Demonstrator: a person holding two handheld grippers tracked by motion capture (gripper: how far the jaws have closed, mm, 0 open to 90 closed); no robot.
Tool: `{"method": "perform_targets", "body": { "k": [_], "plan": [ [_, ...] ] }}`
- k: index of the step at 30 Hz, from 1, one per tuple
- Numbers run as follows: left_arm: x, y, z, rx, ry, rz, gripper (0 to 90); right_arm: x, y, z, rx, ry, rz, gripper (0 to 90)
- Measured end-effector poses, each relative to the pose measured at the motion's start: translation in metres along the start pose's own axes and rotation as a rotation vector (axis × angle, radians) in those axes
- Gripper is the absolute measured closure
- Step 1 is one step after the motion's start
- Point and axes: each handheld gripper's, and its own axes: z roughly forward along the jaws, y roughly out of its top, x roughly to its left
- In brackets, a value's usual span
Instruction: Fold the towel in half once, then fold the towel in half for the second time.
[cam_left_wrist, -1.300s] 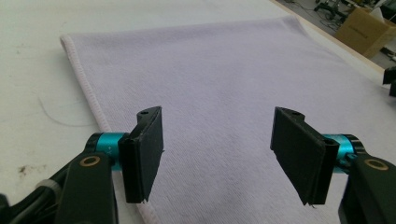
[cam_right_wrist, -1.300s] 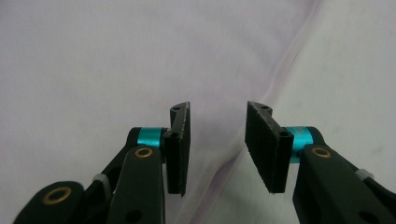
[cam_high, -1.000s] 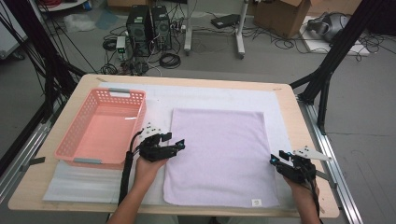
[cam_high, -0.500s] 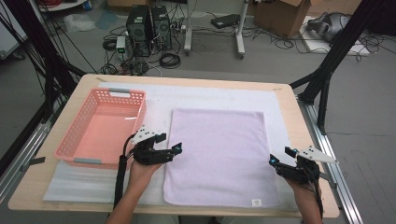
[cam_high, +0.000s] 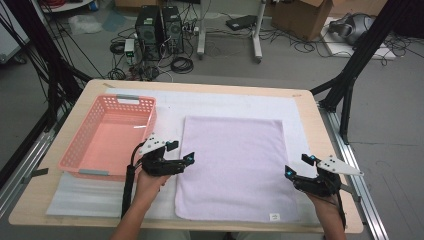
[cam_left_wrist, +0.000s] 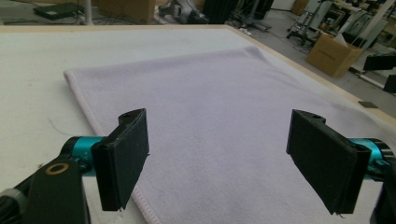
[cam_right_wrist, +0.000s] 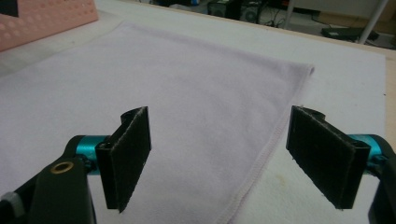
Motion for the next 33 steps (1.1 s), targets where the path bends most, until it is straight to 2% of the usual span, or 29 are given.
{"method": "perform_targets", "body": {
  "k": [2, 5, 9, 13, 15, 18, 24, 26, 30, 33],
  "plan": [
    [0.001, 0.000, 0.002, -0.006, -0.015, -0.009, 21.4, 0.001, 0.000, 0.000, -0.002, 0.011, 0.000, 20.9],
    [0.002, 0.002, 0.005, 0.011, -0.008, 0.001, 20.9, 0.001, 0.000, 0.002, 0.004, 0.014, -0.002, 20.9],
    [0.006, 0.011, 0.009, -0.008, -0.007, -0.025, 18.8, 0.000, -0.001, 0.007, 0.018, 0.021, 0.004, 20.9],
    [0.009, 0.020, 0.012, 0.001, 0.020, -0.031, 18.8, -0.001, 0.000, 0.008, -0.007, 0.042, 0.041, 20.7],
    [0.013, 0.024, 0.014, 0.000, 0.018, -0.035, 18.8, -0.002, 0.002, 0.011, -0.008, 0.043, 0.039, 20.5],
    [0.021, 0.028, 0.019, 0.015, 0.035, -0.048, 18.8, -0.004, 0.006, 0.018, 0.015, 0.045, 0.035, 20.3],
    [0.044, 0.029, 0.033, 0.054, 0.112, -0.104, 19.1, -0.012, 0.015, 0.040, 0.031, 0.039, 0.061, 20.2],
    [0.049, 0.029, 0.038, 0.064, 0.122, -0.109, 20.5, -0.016, 0.018, 0.049, 0.061, 0.032, 0.065, 20.2],
    [0.054, 0.033, 0.053, 0.101, 0.157, -0.083, 22.6, -0.028, 0.025, 0.065, 0.107, 0.012, 0.072, 20.2],
    [0.059, 0.036, 0.064, 0.109, 0.168, -0.103, 23.1, -0.039, 0.028, 0.074, 0.127, -0.010, 0.094, 20.2]
  ]
}}
